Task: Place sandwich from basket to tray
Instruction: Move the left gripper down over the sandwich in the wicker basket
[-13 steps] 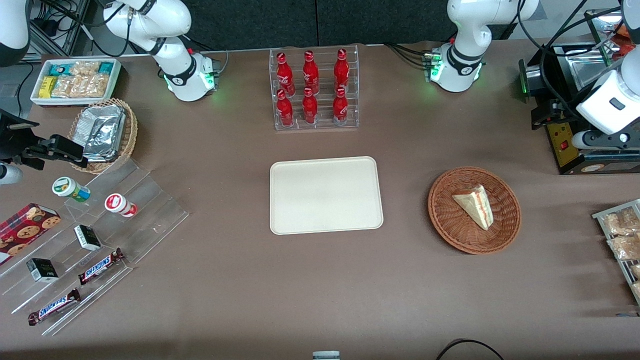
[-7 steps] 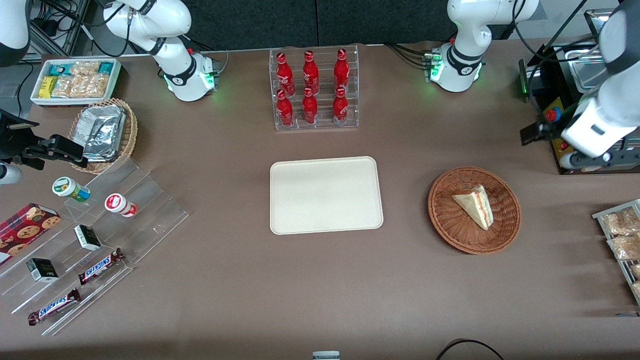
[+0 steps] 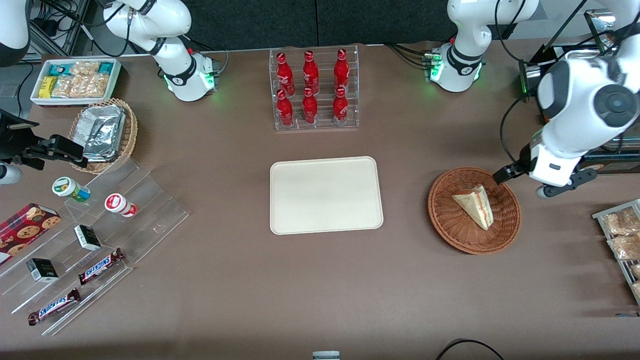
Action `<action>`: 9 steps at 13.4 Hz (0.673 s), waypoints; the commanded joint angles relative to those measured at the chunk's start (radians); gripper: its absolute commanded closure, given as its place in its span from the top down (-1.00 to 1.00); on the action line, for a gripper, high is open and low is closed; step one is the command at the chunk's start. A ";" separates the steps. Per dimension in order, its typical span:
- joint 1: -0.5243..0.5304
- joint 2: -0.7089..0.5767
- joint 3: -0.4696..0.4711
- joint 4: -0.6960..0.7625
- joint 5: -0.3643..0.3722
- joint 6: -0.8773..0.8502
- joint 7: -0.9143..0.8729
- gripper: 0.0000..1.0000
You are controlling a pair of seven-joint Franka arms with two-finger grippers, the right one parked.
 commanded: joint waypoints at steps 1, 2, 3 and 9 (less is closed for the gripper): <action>-0.012 0.000 -0.001 -0.086 0.003 0.134 -0.133 1.00; -0.017 0.025 -0.002 -0.087 0.003 0.168 -0.166 1.00; -0.020 0.046 -0.007 -0.092 0.003 0.201 -0.187 1.00; -0.021 0.174 -0.027 -0.162 0.003 0.456 -0.253 1.00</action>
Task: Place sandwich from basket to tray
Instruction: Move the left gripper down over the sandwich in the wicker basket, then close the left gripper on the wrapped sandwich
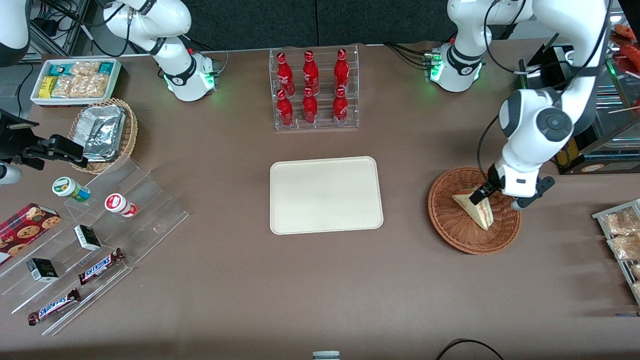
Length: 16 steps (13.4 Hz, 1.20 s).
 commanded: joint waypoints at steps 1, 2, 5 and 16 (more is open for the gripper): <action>-0.005 0.043 0.002 -0.010 0.003 0.067 -0.023 1.00; -0.004 0.059 0.002 -0.010 0.003 0.079 -0.023 1.00; -0.005 0.082 0.002 -0.014 0.004 0.083 -0.022 0.99; -0.005 -0.010 -0.001 0.171 0.007 -0.318 0.056 -1.00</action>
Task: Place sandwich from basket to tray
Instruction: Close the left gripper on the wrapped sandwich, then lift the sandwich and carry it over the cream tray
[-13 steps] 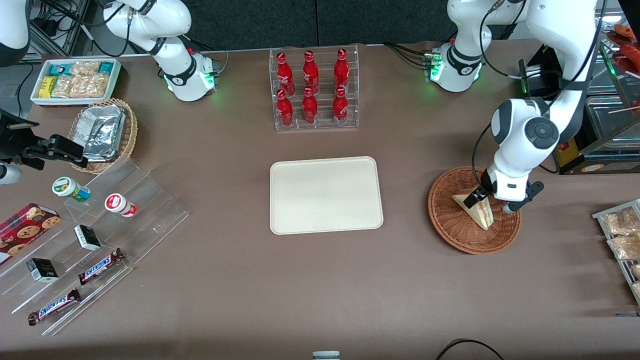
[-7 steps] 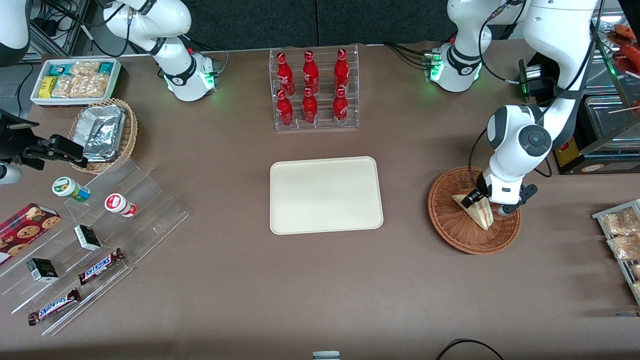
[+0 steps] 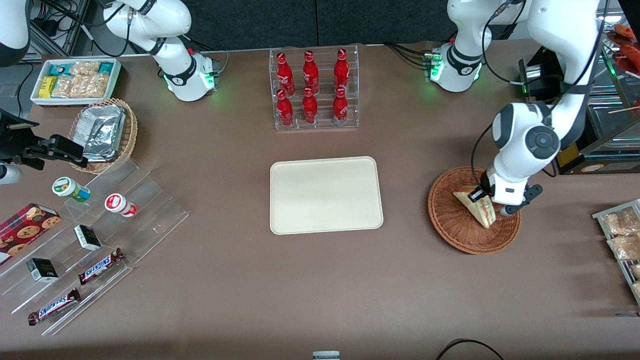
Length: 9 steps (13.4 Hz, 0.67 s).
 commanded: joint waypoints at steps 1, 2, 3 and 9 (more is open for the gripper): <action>-0.007 -0.047 -0.026 0.142 0.007 -0.233 0.013 -1.00; -0.007 -0.044 -0.058 0.208 0.005 -0.311 0.002 -1.00; -0.008 -0.041 -0.075 0.252 0.005 -0.363 -0.004 -1.00; -0.034 0.033 -0.319 0.391 0.005 -0.427 -0.194 -1.00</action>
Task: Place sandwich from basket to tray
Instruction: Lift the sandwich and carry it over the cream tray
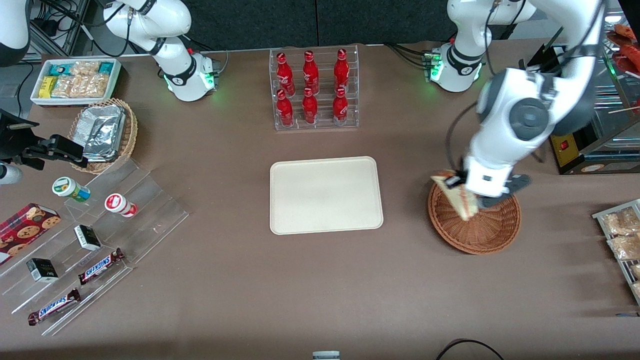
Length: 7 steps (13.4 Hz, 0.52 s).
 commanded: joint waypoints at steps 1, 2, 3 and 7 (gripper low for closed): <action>-0.065 0.086 -0.054 0.095 0.006 -0.022 -0.058 -1.00; -0.120 0.112 -0.054 0.123 0.010 -0.020 -0.079 -1.00; -0.163 0.133 -0.054 0.149 0.022 -0.020 -0.090 -1.00; -0.329 0.276 -0.054 0.249 0.088 -0.013 -0.200 -1.00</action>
